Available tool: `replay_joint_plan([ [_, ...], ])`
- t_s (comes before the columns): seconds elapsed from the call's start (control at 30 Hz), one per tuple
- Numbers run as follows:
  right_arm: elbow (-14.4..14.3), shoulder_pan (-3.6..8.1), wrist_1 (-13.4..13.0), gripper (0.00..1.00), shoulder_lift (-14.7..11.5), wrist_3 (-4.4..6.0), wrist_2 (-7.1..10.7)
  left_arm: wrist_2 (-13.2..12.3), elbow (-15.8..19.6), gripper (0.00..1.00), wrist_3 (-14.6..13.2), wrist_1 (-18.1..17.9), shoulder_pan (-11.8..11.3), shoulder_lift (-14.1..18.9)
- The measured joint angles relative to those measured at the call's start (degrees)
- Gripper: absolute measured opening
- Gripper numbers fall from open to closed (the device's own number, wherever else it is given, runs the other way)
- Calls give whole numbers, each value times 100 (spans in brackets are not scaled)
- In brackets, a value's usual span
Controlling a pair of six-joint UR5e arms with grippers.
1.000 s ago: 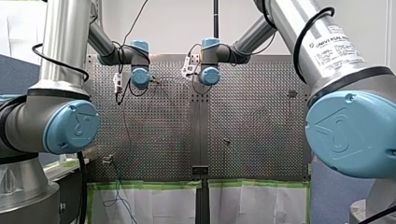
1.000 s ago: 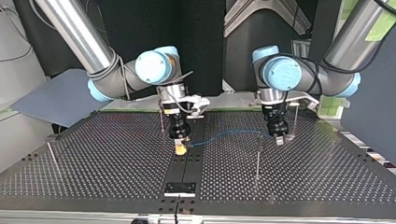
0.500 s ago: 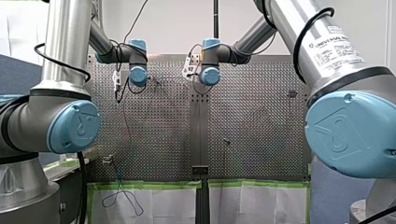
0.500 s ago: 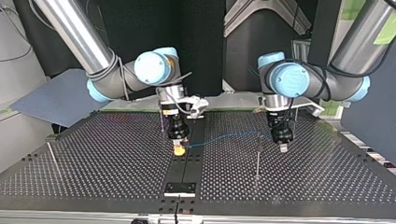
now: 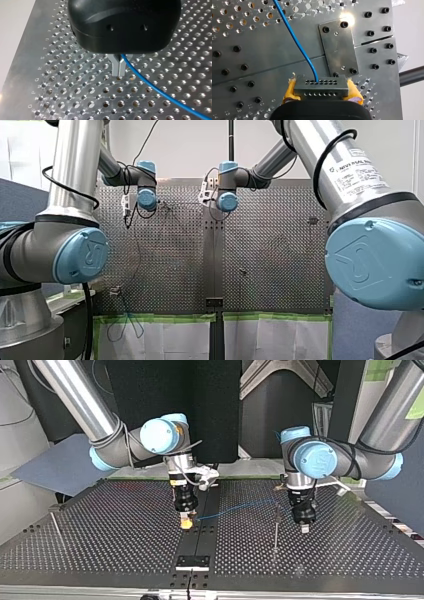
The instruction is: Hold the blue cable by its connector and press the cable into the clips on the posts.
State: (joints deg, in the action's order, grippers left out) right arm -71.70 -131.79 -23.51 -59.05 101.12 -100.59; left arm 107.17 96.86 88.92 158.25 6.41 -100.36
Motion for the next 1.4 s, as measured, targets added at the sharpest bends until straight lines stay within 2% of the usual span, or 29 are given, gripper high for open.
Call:
replay_joint_plan([
  [0.17, 13, 19, 2, 0, 16, -12, -64, -67, -100, 0, 92, 49, -75, -19],
  [0.3, 27, 51, 3, 0, 37, -77, -231, -98, -144, 0, 102, 85, -109, -38],
  [0.4, 66, 65, 8, 0, 61, -181, -413, -193, -212, 0, 93, 194, -136, -145],
  [0.5, 113, 68, 16, 0, 80, -237, -565, -261, -248, 0, 94, 247, -161, -243],
  [0.77, 176, 86, 41, 0, 100, -274, -941, -343, -450, 0, 201, 414, -228, -325],
  [1.0, 204, 154, 143, 0, 182, -427, -1354, -371, -630, 0, 247, 619, -257, -405],
  [1.17, 218, 180, 211, 0, 238, -461, -1610, -314, -673, 0, 236, 713, -248, -440],
  [1.27, 226, 183, 232, 0, 243, -485, -1695, -220, -674, 0, 215, 733, -256, -441],
  [1.4, 236, 176, 236, 0, 244, -563, -1654, -102, -675, 0, 194, 766, -261, -440],
])
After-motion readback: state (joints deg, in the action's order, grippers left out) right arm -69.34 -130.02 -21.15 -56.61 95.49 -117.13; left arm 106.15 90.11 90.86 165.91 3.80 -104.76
